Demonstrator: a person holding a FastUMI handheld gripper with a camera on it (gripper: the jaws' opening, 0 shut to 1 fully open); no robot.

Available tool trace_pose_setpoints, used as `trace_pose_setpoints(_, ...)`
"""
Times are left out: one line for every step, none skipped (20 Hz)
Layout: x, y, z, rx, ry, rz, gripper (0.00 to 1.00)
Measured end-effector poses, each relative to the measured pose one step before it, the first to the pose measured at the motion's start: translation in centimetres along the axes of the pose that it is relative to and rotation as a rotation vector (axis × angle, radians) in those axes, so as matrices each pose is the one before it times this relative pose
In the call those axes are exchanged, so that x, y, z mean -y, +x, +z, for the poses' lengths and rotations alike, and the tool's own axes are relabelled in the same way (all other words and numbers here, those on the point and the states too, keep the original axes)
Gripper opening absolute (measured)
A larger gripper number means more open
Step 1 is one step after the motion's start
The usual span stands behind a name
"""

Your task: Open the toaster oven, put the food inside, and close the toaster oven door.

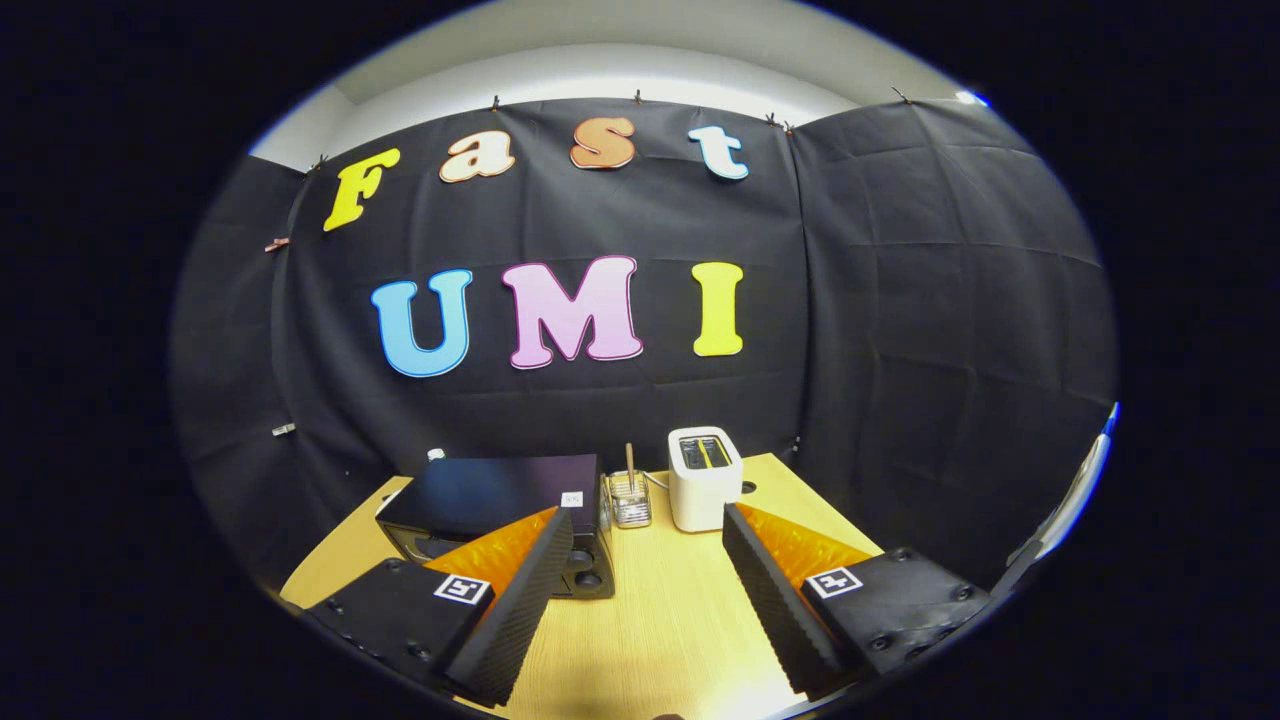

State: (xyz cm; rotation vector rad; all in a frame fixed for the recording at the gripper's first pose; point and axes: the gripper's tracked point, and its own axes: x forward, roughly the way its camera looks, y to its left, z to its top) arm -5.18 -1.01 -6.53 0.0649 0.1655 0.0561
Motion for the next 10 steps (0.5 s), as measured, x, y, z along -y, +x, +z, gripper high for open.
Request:
trace_pose_setpoints(0.245,0.089,0.128,0.00087,-0.00543,-0.00171,0.99)
trace_pose_setpoints(0.271,0.199,0.267,0.00202,-0.00104,-0.00124,0.99)
trace_pose_setpoints(0.077,-0.006,0.217,0.00650,0.00391,0.00306,0.99)
trace_pose_setpoints(-0.095,0.122,0.242,0.00376,0.00540,0.00284,0.99)
trace_pose_setpoints(0.011,0.166,0.134,0.00448,0.00360,-0.00037,0.99)
trace_pose_setpoints(0.119,0.015,0.304,0.00450,0.00174,-0.00059,0.99)
trace_pose_setpoints(0.033,0.190,0.257,0.00543,0.00009,-0.00297,0.99)
trace_pose_setpoints(0.062,0.010,0.149,0.00402,0.00083,-0.00176,0.99)
trace_pose_setpoints(0.037,0.053,0.106,0.00504,-0.00165,-0.00149,0.99)
trace_pose_setpoints(0.059,0.181,0.158,0.00606,-0.00245,-0.00381,0.99)
